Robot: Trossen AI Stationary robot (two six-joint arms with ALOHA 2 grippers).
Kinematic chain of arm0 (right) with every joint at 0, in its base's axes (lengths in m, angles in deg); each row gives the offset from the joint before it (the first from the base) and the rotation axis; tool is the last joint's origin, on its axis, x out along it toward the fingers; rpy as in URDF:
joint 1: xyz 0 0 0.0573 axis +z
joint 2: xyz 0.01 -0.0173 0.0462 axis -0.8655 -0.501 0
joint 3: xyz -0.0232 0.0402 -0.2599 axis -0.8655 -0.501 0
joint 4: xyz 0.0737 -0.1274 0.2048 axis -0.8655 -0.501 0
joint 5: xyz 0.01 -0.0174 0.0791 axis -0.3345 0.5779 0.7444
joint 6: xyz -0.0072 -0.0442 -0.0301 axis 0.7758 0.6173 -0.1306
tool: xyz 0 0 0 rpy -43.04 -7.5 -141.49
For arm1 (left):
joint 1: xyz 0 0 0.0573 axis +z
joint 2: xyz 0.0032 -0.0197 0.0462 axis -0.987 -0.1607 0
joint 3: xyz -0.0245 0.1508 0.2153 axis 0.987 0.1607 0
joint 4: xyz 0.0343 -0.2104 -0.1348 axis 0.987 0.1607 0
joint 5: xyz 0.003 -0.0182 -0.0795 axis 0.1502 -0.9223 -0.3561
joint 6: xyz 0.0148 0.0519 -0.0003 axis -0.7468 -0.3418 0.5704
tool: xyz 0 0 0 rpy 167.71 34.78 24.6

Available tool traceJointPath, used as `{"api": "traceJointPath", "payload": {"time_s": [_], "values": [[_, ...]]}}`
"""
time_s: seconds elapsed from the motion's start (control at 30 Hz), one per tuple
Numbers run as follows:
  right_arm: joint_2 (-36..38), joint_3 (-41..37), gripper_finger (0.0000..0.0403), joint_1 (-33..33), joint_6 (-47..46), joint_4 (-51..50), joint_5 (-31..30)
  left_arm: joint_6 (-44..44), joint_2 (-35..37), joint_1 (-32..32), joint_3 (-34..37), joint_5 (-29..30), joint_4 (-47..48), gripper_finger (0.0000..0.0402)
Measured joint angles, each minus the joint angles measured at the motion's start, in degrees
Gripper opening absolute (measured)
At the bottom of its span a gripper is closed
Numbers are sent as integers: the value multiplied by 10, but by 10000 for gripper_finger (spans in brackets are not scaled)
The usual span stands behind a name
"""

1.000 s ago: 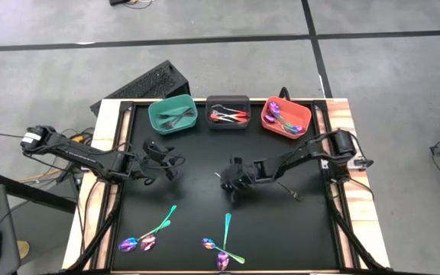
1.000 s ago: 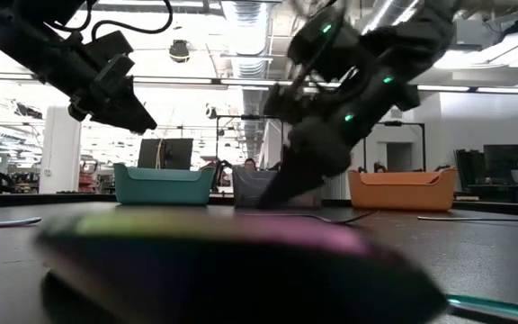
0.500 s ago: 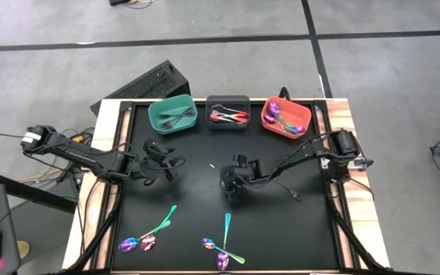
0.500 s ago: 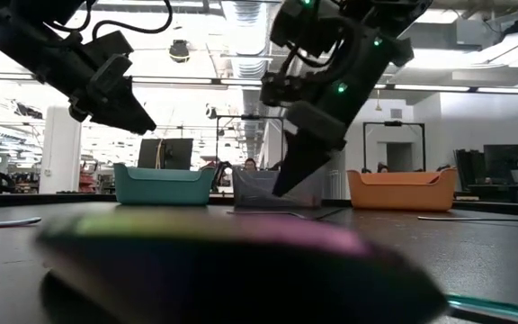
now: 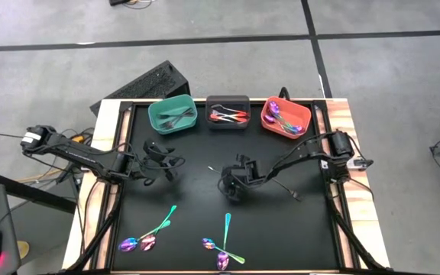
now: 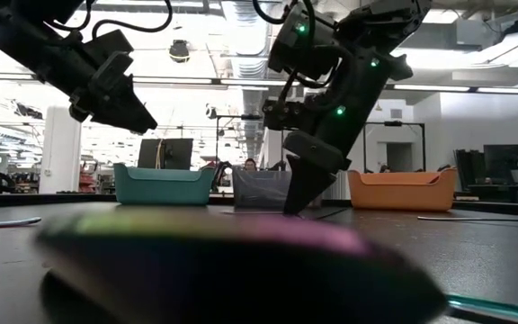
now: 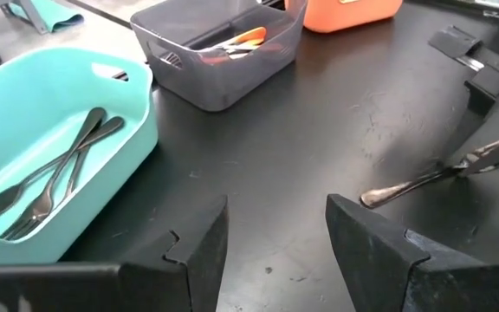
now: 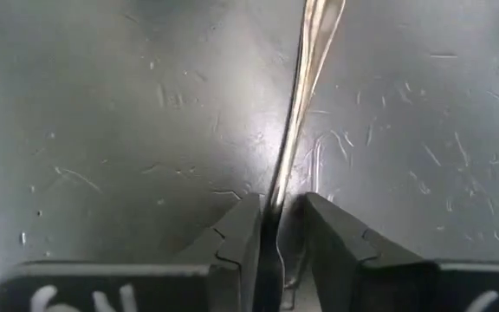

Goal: Sort silverware by color (type)
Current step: Put the black fork into the green bin

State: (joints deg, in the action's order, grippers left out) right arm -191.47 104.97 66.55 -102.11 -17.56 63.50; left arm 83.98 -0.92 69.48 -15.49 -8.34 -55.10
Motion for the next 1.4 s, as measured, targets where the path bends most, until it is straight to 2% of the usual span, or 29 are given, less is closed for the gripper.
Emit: {"api": "traceJointPath", "payload": {"time_s": [0.23,0.47,0.53,0.63,0.7,0.77,0.83,0.9,1.0,1.1,1.2,1.3,1.4], "values": [[-1,-2,14,-5,40,17,-11,-3,-11,0,0,-1,-29,183],[-15,-2,6,-26,46,61,-7,-102,-66,-11,0,-34,-128,183],[-16,-3,6,-25,47,82,-4,-138,-86,-10,0,-63,-159,183],[-19,-5,5,-19,47,136,-1,-198,-129,0,0,-140,-225,183],[-19,-5,4,-17,41,176,-4,-211,-156,2,0,-154,-271,183],[-19,-4,3,-16,29,204,-39,-207,-170,-1,-4,-129,-292,183],[-18,-3,3,-18,7,204,-110,-187,-165,-4,-17,-94,-270,183],[-18,-4,3,-28,-20,202,-170,-162,-141,-5,-33,-57,-206,183],[-18,-4,3,-44,-20,235,-193,-145,-92,-5,-53,-8,-98,183],[-18,-4,2,-63,21,292,-166,-166,-33,15,-66,13,-38,183],[-7,-4,2,-102,69,381,-79,-218,30,62,-66,-13,-27,183],[-4,-2,1,-146,89,493,10,-272,80,129,-66,-78,-26,183],[-6,-4,1,-184,120,585,110,-311,107,206,-64,-169,-38,183]]}}
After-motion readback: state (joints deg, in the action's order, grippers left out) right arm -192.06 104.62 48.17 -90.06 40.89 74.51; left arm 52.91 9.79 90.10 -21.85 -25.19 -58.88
